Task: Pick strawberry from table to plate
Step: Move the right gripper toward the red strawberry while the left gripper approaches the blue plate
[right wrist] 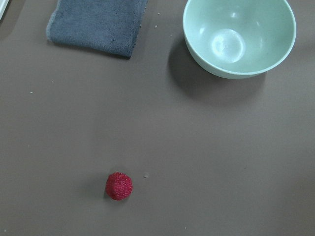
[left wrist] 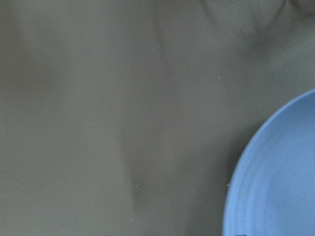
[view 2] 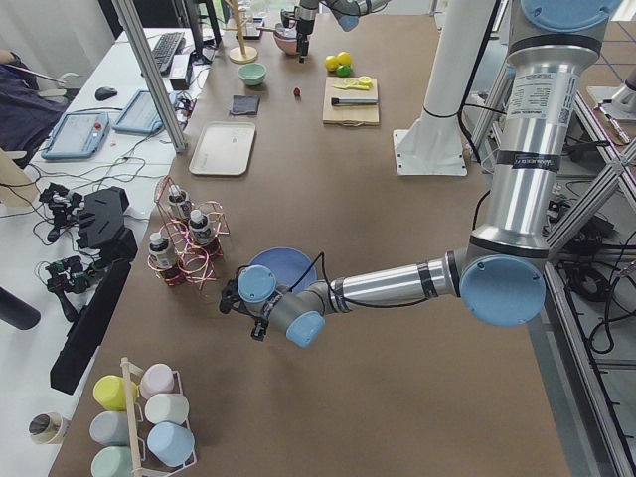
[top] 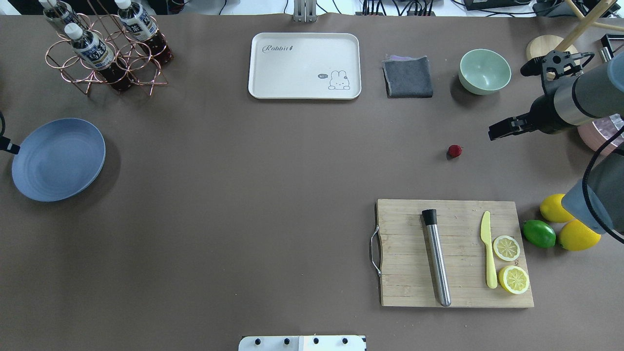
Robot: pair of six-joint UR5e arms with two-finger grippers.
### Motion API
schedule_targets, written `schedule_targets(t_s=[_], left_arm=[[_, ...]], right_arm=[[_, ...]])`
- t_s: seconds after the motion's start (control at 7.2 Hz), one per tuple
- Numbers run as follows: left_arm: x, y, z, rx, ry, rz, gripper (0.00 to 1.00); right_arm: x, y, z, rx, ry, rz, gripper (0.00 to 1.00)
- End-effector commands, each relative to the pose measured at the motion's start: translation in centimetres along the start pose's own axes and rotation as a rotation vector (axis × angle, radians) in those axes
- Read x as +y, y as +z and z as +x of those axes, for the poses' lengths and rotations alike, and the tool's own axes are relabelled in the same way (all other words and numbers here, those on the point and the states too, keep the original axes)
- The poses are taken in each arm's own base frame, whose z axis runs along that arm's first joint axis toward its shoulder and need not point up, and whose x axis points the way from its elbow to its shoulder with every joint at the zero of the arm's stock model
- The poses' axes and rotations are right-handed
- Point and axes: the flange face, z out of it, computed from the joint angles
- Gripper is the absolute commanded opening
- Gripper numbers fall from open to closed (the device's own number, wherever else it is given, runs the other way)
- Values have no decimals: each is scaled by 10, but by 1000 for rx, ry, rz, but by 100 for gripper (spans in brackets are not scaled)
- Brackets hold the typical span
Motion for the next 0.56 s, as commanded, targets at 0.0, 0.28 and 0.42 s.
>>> schedule_targets(t_s=[0.0,0.28,0.42], left_arm=[[0,7,8,9,17,-12,67],[1,14,16,16,34,-21,60],[0,15,18,17,38,-21,51]], right_arm=[[1,2,-1,1,-2,-2,100],[1,2,0,3,-1,-2,100],[1,4,1,5,-1,-4,100]])
